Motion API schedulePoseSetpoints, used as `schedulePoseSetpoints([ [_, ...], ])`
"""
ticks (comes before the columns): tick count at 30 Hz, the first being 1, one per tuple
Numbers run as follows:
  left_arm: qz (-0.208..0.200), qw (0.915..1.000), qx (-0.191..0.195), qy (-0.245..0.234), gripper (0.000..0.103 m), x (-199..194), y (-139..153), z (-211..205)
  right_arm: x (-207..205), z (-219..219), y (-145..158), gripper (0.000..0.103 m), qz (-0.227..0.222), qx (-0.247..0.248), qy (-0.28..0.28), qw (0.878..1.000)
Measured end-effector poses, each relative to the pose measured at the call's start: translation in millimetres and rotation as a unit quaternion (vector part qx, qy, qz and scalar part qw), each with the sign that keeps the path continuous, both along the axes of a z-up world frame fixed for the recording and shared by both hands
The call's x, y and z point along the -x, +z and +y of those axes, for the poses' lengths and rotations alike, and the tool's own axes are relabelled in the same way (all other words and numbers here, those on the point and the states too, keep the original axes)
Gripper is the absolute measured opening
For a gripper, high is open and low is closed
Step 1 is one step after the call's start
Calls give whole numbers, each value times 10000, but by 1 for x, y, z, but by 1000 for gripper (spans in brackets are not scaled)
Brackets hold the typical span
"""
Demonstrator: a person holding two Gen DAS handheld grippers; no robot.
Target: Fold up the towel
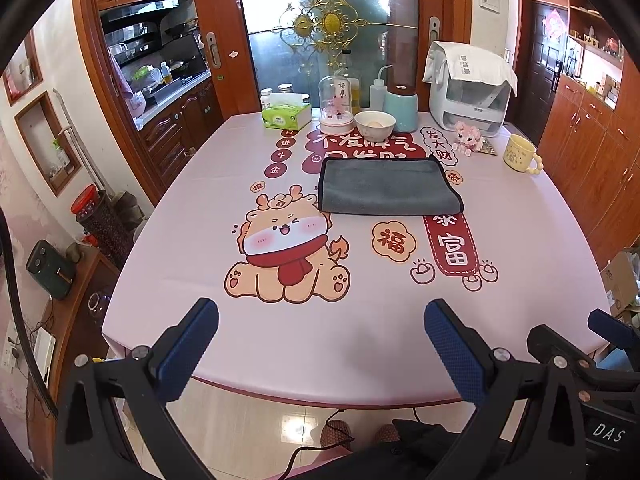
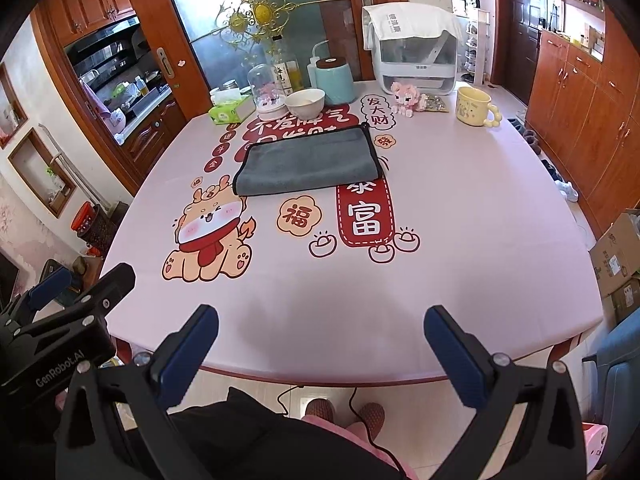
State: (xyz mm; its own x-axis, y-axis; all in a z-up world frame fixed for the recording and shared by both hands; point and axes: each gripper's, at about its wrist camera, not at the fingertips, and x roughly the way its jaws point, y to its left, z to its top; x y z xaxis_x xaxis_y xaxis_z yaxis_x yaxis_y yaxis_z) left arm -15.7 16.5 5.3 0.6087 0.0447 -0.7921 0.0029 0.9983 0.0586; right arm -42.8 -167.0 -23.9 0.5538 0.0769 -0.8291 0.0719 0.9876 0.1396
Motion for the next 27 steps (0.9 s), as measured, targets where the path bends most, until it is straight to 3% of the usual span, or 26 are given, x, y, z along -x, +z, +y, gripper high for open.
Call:
schedulePoseSetpoints([
  [27, 29, 10000, -9, -1, 102, -4, -2, -7, -2, -2, -5, 103, 66, -21, -4, 10000],
])
